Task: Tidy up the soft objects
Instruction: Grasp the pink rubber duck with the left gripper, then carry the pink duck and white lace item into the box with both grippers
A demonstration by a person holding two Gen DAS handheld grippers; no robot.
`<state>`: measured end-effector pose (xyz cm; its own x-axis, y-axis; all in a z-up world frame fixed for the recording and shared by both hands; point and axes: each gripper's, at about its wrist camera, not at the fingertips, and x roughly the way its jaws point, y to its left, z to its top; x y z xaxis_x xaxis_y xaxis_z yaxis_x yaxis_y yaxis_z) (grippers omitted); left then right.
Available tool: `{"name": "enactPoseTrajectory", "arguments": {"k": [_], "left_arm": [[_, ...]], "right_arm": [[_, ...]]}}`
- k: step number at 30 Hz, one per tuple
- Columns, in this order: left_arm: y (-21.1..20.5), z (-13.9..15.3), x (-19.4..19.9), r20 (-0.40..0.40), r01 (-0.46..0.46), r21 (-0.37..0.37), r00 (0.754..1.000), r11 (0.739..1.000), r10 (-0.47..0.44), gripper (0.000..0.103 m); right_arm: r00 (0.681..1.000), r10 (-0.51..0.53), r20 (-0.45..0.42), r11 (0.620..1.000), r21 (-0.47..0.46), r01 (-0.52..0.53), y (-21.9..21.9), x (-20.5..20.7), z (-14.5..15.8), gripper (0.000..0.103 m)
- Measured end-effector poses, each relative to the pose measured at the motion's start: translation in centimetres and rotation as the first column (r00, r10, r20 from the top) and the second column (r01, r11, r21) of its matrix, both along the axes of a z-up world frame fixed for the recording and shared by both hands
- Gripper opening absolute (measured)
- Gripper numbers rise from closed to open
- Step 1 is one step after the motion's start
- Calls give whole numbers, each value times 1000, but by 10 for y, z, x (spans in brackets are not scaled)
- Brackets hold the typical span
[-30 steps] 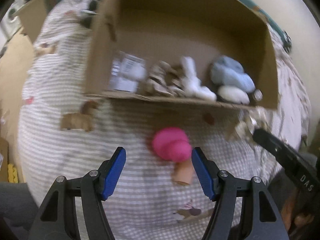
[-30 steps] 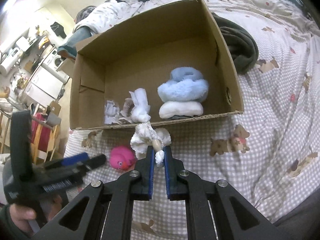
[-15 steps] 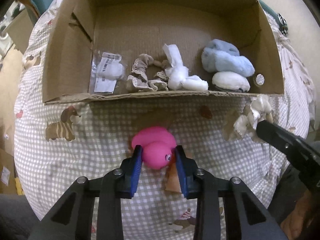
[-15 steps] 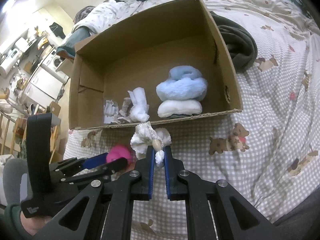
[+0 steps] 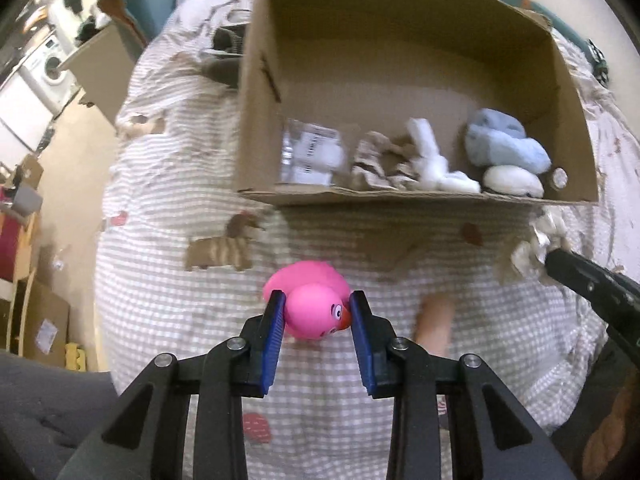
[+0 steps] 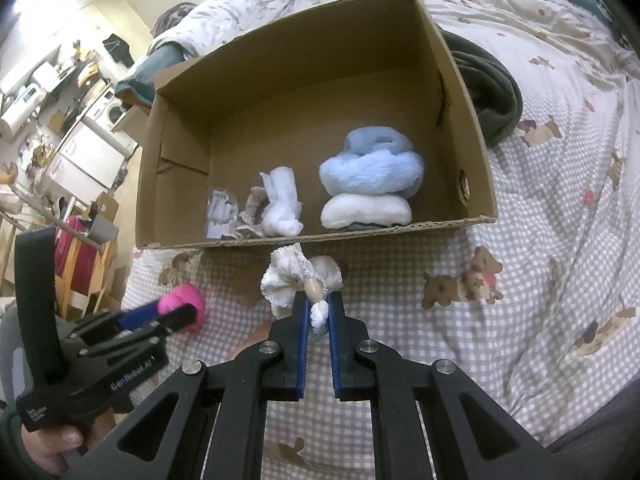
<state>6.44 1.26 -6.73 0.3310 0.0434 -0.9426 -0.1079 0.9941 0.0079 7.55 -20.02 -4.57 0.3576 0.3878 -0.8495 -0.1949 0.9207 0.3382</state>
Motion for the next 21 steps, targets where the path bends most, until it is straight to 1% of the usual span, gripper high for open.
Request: {"name": "enactPoseTrajectory", "arguments": {"k": [2, 5, 7, 10, 11, 15, 17, 20, 21], "left_arm": [[7, 3, -3, 3, -17, -4, 1000, 1000, 17, 29], [19, 6, -7, 9, -27, 13, 1000, 1000, 27, 29], [16, 1, -3, 11, -30, 22, 1000, 999, 29, 29], [15, 2, -2, 15, -35, 35, 999, 999, 35, 29], [7, 0, -2, 17, -37, 38, 999, 999, 37, 29], [6, 4, -5, 37, -52, 45, 998, 998, 51, 29], [6, 10, -10, 62, -68, 57, 996, 996, 65, 29], [10, 29, -17, 158, -128, 93, 981, 987, 112, 29], [11, 35, -18, 194, -141, 98, 974, 985, 121, 29]], "right_arm": [[1000, 12, 4, 1000, -18, -12, 3, -1, -1, 11], [1000, 26, 9, 999, -40, -26, 8, -2, -2, 11], [999, 30, 15, 999, -45, -29, 10, -3, -2, 11], [999, 42, 26, 998, -51, -41, 13, -4, 0, 11], [998, 47, 30, 998, -53, -45, 14, -5, 1, 11], [997, 62, 45, 997, -56, -60, 17, -7, 3, 11], [996, 67, 56, 997, -48, -64, 16, -9, 6, 11], [992, 80, 98, 997, 2, -81, 16, -11, 15, 11], [987, 82, 141, 995, 43, -89, 15, -14, 24, 11]]}}
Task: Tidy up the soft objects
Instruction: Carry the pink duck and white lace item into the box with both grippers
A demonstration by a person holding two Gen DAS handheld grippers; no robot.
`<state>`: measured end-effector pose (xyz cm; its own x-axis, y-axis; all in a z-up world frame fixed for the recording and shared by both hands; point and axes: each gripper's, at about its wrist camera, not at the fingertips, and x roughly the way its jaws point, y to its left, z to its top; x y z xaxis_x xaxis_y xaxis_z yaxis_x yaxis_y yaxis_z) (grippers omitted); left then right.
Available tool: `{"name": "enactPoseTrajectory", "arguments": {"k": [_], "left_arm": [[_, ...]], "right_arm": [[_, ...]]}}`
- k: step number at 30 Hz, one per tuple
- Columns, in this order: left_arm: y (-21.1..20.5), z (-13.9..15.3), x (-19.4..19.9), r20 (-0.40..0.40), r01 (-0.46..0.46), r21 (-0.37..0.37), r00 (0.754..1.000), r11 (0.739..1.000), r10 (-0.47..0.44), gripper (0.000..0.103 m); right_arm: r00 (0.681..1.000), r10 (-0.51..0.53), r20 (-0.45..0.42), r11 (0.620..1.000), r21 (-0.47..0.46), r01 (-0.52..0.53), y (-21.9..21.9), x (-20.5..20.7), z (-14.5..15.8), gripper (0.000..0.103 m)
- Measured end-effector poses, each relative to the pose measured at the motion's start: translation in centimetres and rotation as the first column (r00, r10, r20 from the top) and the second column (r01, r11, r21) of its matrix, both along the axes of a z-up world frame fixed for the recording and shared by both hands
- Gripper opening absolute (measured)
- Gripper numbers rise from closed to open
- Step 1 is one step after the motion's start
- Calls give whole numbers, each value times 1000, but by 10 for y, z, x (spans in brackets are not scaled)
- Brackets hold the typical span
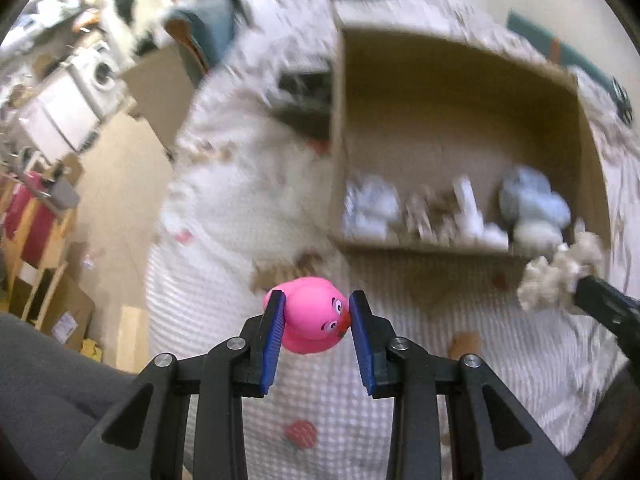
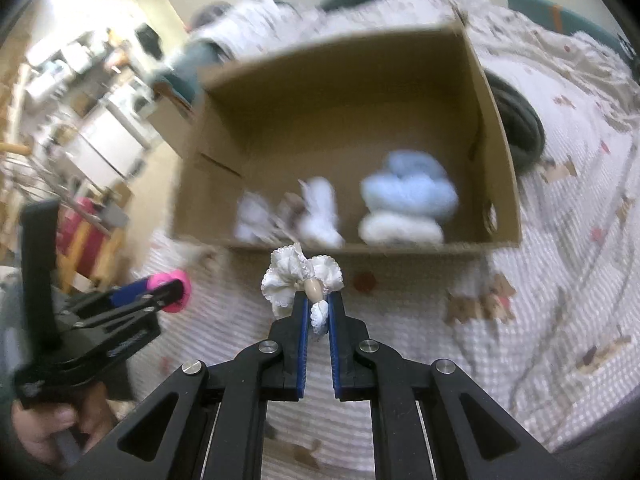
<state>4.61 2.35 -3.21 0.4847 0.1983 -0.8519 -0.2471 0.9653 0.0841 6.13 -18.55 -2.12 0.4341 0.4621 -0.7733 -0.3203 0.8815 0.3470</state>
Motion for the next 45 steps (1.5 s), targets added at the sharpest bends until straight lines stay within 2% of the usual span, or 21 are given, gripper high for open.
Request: {"name": "enactPoseTrajectory", "arguments": {"k": [2, 4, 7, 11, 16, 22, 26, 29, 33, 36, 38, 42, 45], "left_arm": [[1, 17, -4, 86, -13, 22, 996, 1000, 11, 29], [0, 27, -8, 135, -19, 44, 991, 999, 12, 29], [-3, 40, -13, 205, -26, 75, 979, 997, 10, 29], [-4, 51, -17, 243, -18, 67, 970, 998, 2, 29], [2, 70, -3, 252, 15, -18, 968, 1000, -10, 29], [1, 95, 36, 257, 65, -64, 965, 996, -46, 29], [-8, 83, 72, 156, 163, -109, 977, 981, -145, 29], [-9, 71, 88, 124, 171, -105, 980, 980, -158, 29], [-9, 43, 96, 109, 188, -106, 978, 976, -176, 29], [-5, 24, 96, 73, 150, -136, 987, 979, -141, 29], [-5, 21, 97, 78, 143, -167, 988, 976, -131, 29], [-12, 23, 98, 101, 173, -111, 982, 979, -162, 29], [-16, 19, 101, 91, 173, -112, 982, 978, -163, 29]], "right_arm": [[996, 23, 89, 998, 58, -28, 0, -8, 19, 11], [986, 41, 162, 994, 90, -56, 0, -16, 33, 11], [974, 52, 220, 992, 98, -75, 1, -24, 43, 11], [959, 36, 283, 990, 122, -73, -1, -30, 54, 11], [933, -1, 359, 988, 143, -53, -5, -32, 80, 11], [936, -51, 349, 984, 178, -13, -17, -1, 98, 11], [930, -57, 362, 988, 154, 1, -20, 22, 104, 11], [928, -58, 368, 991, 136, 7, -22, 33, 102, 11], [940, -67, 336, 993, 117, 29, -24, 44, 80, 11], [963, -86, 255, 994, 81, 68, -25, 56, 53, 11], [973, -88, 211, 995, 63, 77, -22, 66, 43, 11], [981, -78, 178, 997, 30, 73, -18, 73, 29, 11], [986, -62, 154, 998, -2, 63, -13, 74, 19, 11]]}}
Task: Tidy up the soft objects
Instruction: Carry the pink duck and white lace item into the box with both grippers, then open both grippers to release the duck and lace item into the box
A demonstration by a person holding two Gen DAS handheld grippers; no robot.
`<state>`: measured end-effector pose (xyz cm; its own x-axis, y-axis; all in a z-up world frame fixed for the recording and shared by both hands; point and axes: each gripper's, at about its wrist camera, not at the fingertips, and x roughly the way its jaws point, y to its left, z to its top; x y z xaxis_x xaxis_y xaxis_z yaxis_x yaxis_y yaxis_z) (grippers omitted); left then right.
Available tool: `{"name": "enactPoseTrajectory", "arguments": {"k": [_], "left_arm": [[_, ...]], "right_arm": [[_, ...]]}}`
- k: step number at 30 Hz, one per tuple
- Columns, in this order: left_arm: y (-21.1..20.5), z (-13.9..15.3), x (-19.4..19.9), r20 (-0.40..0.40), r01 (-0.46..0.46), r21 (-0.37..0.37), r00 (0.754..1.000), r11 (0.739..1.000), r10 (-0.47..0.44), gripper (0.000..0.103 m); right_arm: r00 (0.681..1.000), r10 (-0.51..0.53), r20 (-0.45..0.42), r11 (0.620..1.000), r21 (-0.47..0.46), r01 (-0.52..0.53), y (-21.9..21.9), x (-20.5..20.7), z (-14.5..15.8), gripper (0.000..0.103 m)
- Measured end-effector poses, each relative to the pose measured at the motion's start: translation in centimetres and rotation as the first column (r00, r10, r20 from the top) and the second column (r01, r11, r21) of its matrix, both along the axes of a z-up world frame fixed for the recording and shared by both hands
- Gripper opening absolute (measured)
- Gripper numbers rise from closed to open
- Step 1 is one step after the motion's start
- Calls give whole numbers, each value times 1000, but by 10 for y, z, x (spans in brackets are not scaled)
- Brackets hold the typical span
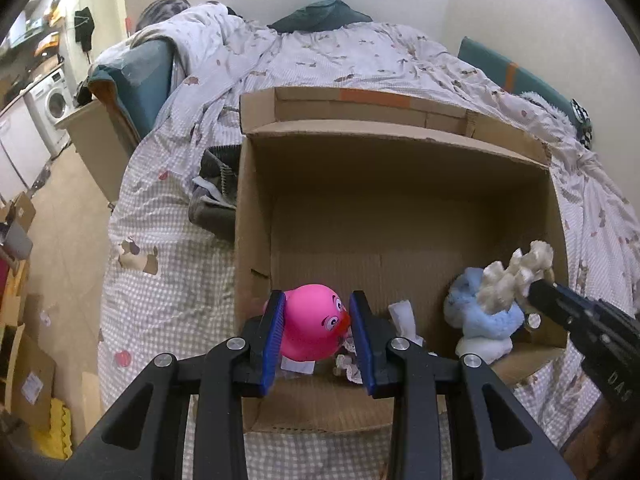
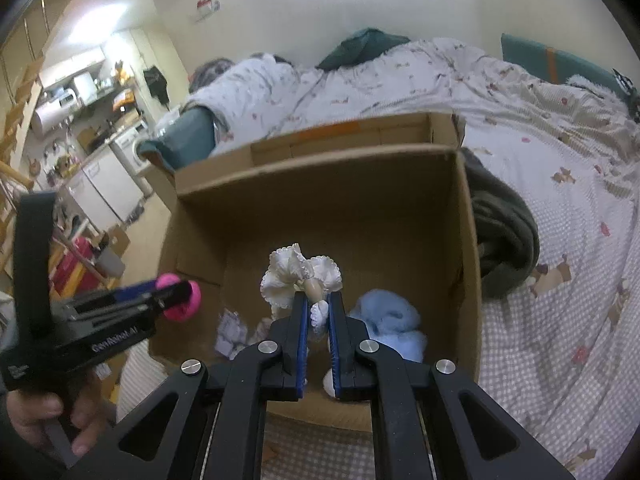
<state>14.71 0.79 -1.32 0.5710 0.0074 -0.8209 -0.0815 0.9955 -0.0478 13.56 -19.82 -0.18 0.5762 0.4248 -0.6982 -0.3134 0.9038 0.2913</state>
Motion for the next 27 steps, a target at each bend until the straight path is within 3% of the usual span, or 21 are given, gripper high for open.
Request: {"name": "enactPoseTrajectory", "arguments": {"k": [27], "left_arm": [[-2, -11, 3, 3, 8, 34, 1000, 999, -8, 30]], "right_arm": [[1000, 14, -19, 1000, -27, -15, 5, 1, -6, 11]]}}
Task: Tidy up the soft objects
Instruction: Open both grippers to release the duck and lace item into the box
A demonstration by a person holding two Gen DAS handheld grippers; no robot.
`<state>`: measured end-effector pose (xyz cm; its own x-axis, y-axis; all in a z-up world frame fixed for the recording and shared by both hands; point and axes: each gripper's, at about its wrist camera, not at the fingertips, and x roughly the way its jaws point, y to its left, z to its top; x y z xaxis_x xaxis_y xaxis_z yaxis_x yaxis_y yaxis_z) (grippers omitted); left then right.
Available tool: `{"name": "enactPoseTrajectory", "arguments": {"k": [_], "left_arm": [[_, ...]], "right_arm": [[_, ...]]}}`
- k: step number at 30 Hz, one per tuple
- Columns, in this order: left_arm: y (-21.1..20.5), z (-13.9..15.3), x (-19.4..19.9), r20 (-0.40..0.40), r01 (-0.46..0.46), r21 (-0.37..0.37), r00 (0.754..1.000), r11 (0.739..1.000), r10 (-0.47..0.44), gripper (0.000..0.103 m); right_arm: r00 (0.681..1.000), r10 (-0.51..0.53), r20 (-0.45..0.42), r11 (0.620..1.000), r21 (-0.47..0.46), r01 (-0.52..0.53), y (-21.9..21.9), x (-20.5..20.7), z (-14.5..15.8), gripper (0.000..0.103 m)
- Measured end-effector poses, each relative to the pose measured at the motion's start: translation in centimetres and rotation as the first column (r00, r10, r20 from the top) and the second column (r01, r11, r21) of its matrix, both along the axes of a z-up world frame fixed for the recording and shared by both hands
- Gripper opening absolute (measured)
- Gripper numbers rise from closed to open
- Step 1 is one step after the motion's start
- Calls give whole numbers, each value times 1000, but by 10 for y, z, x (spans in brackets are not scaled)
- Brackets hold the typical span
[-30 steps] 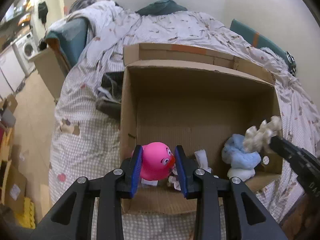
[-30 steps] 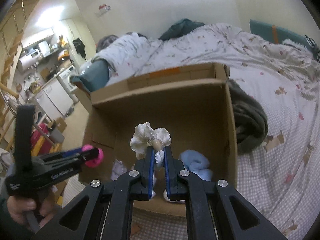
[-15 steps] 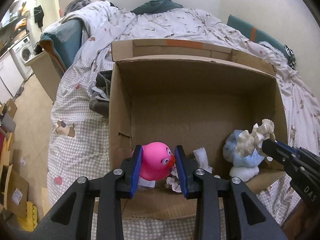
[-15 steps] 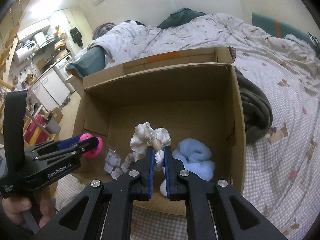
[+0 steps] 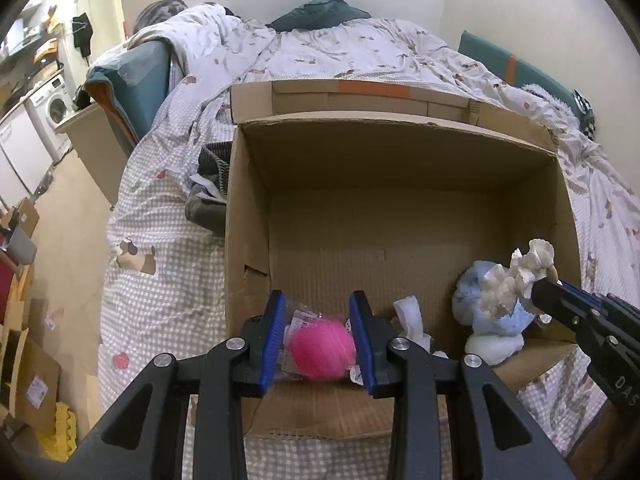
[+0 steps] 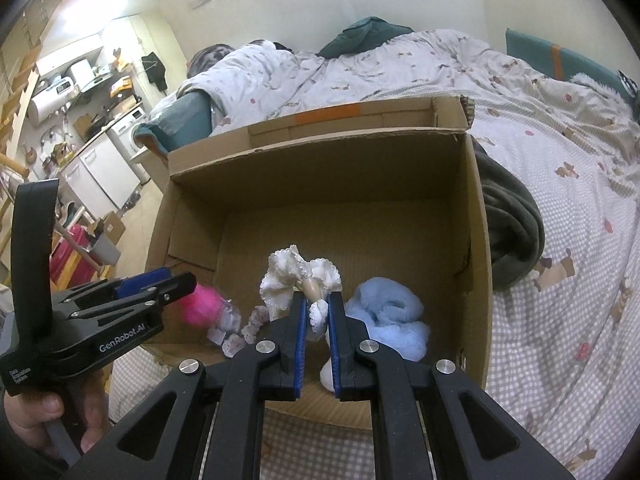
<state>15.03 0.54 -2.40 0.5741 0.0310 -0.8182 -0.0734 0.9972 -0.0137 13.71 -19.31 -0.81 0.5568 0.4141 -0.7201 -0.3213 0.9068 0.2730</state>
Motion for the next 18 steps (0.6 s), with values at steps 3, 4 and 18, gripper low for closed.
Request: {"name": "enactPoseTrajectory", "arguments": {"k": [3, 4, 18], "left_arm": [[-2, 0, -1, -5, 3, 12, 1000, 1000, -3, 43], [-2, 0, -1, -2, 2, 17, 1000, 1000, -2, 49], [-9, 3, 0, 8, 18, 50, 1000, 999, -19, 61]], "right_arm": [[1000, 5, 1, 1000, 0, -5, 0, -1, 0, 11], [1000, 4, 0, 1000, 2, -4, 0, -1, 0, 11], [1000, -15, -25, 1000, 14, 15, -2, 4, -3, 29]]}}
